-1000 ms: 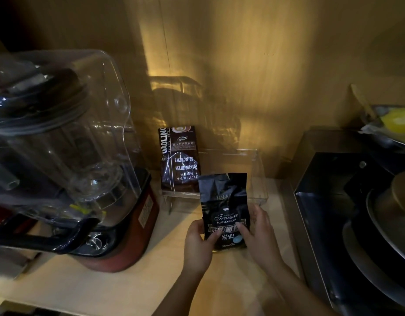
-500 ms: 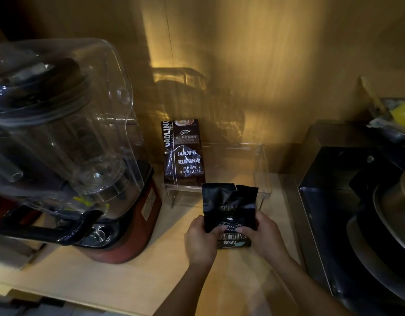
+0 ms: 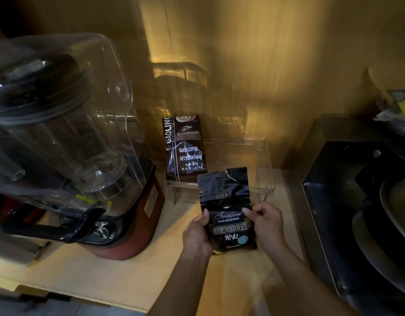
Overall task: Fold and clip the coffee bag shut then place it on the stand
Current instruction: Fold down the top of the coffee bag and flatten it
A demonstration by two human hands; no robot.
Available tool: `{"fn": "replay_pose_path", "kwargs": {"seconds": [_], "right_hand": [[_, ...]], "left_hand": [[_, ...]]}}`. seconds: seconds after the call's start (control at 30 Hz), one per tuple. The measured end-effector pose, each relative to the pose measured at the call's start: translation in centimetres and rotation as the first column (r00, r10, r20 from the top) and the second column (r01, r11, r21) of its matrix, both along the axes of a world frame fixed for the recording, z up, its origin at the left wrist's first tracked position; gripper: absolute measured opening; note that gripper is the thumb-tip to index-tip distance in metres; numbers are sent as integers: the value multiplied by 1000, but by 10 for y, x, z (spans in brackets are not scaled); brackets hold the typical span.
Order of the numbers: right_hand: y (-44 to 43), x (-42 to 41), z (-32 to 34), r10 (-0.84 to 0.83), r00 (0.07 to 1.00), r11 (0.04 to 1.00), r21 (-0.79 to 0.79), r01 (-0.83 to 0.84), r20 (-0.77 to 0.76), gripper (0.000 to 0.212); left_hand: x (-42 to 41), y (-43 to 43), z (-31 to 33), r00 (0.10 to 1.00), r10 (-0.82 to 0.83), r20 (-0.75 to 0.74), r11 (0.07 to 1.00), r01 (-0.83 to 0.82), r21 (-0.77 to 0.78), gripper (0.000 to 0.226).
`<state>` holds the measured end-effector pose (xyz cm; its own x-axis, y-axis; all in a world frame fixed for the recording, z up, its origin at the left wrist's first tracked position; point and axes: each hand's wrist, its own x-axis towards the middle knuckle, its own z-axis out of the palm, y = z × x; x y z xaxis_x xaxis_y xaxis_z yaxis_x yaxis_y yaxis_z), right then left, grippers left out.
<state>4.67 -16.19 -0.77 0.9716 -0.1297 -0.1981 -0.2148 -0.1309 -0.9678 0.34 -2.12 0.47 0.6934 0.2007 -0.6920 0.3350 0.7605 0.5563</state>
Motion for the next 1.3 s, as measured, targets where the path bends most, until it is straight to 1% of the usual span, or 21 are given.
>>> {"fn": "replay_pose_path", "kwargs": {"seconds": [0.07, 0.17, 0.27, 0.3, 0.33, 0.4, 0.43, 0.47, 0.53, 0.57, 0.6, 0.63, 0.67, 0.7, 0.73, 0.77, 0.83, 0.9, 1.0, 1.13, 1.3], "right_hand": [[-1, -1, 0, 50, 999, 998, -39, -50, 16, 30], [-5, -2, 2, 123, 992, 987, -98, -124, -17, 26], [-1, -4, 6, 157, 988, 982, -108, -157, -12, 22], [4, -6, 9, 155, 988, 981, -121, -155, -9, 27], [9, -7, 10, 144, 990, 975, -168, -143, -4, 31], [19, -11, 11, 106, 993, 927, -367, -79, 53, 35], [23, -14, 10, 86, 990, 888, -459, -26, 111, 34], [27, -16, 9, 69, 982, 854, -519, 32, 175, 32], [30, -18, 7, 49, 964, 825, -555, 107, 260, 27], [30, -17, 7, 45, 962, 826, -552, 115, 268, 27], [29, -15, 7, 39, 965, 838, -535, 110, 260, 28], [27, -13, 7, 28, 971, 864, -494, 97, 239, 31], [24, -10, 7, 8, 978, 903, -421, 83, 210, 33], [21, -8, 7, -18, 986, 947, -313, 70, 167, 34], [18, -5, 7, -36, 993, 982, -180, 56, 114, 32], [16, -3, 8, -41, 998, 997, -55, 44, 57, 30], [13, 0, 9, -35, 999, 995, 96, 37, -24, 25], [9, 2, 12, -26, 997, 980, 196, 38, -66, 19], [-2, 5, 12, 56, 996, 957, 287, -35, -66, 29], [-9, 5, 8, 203, 974, 939, 304, -163, -104, 11], [-13, 5, 8, 372, 919, 913, 232, -336, -131, 29]], "left_hand": [[-1, 4, -1, 998, 44, 33, 979, -50, 196, 2], [-4, 12, -1, 992, -69, 101, 857, 7, 514, 16], [-5, 12, -1, 977, -207, 60, 694, 103, 713, 26], [-4, 8, -2, 973, -230, 20, 624, 132, 770, 29], [-4, 4, -4, 973, -227, -38, 517, 153, 842, 33], [-3, -5, -6, 987, -127, -95, 253, 125, 959, 37], [-4, -8, -4, 994, -85, -70, 146, 82, 986, 35], [-4, -10, -3, 997, -70, -30, 72, 35, 997, 33], [-5, -12, -2, 998, -67, 12, -1, -12, 1000, 35], [-4, -10, -2, 998, -69, 10, 18, -9, 1000, 34], [-2, -8, -2, 997, -75, 5, 106, 3, 994, 30], [-1, -4, 0, 996, -89, 25, 275, 1, 961, 25], [0, 1, 3, 993, -88, 73, 494, -21, 869, 20], [1, 5, 5, 990, -62, 128, 696, -49, 717, 18], [1, 8, 6, 987, -11, 158, 829, -79, 554, 17], [1, 12, 7, 986, 24, 164, 894, -94, 438, 17], [-1, 17, 9, 992, -15, 128, 931, -33, 363, 11], [-1, 19, 8, 991, -85, 100, 912, 37, 409, 10], [-1, 28, 8, 985, -144, 94, 874, 82, 479, 18], [-3, 31, 6, 942, -323, 93, 825, 232, 515, 9], [-6, 30, 0, 874, -481, 69, 759, 375, 533, 37]]}}
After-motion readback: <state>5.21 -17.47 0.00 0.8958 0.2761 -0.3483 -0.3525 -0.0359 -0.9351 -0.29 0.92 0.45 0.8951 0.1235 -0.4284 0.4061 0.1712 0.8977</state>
